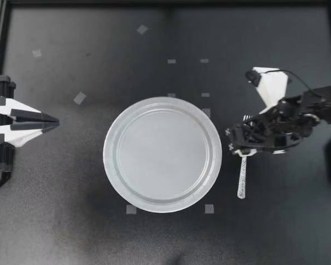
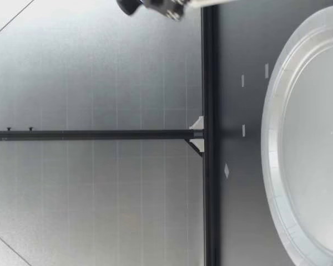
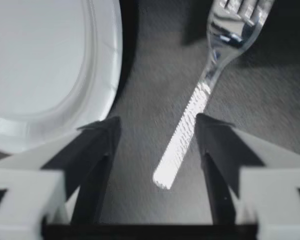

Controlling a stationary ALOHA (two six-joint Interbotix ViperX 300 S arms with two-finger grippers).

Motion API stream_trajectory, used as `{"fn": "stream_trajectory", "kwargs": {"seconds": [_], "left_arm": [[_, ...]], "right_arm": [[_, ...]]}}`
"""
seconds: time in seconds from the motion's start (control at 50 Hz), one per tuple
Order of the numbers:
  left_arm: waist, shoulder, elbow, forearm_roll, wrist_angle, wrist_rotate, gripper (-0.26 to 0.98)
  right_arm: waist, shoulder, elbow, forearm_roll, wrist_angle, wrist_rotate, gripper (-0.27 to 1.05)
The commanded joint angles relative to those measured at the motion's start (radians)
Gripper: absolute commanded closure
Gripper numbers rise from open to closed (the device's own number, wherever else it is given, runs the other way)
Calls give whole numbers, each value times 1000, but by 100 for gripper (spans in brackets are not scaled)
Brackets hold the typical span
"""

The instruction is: Pick up the fork and place it on the plate.

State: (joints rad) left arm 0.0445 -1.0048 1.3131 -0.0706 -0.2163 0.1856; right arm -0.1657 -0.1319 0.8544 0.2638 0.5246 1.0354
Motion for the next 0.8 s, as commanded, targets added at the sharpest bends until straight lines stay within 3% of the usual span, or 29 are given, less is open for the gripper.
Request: {"fn": "stream_trajectory", "kwargs": {"seconds": [0.0,0.78], "left_arm": [[2,2,-12,0,-11,6,44],[2,-2,9,0,-12,2,44]], "right_arm": [[3,18,-35,-3,-8,0,16],[-2,78,-6,-31,43,5,19]]}}
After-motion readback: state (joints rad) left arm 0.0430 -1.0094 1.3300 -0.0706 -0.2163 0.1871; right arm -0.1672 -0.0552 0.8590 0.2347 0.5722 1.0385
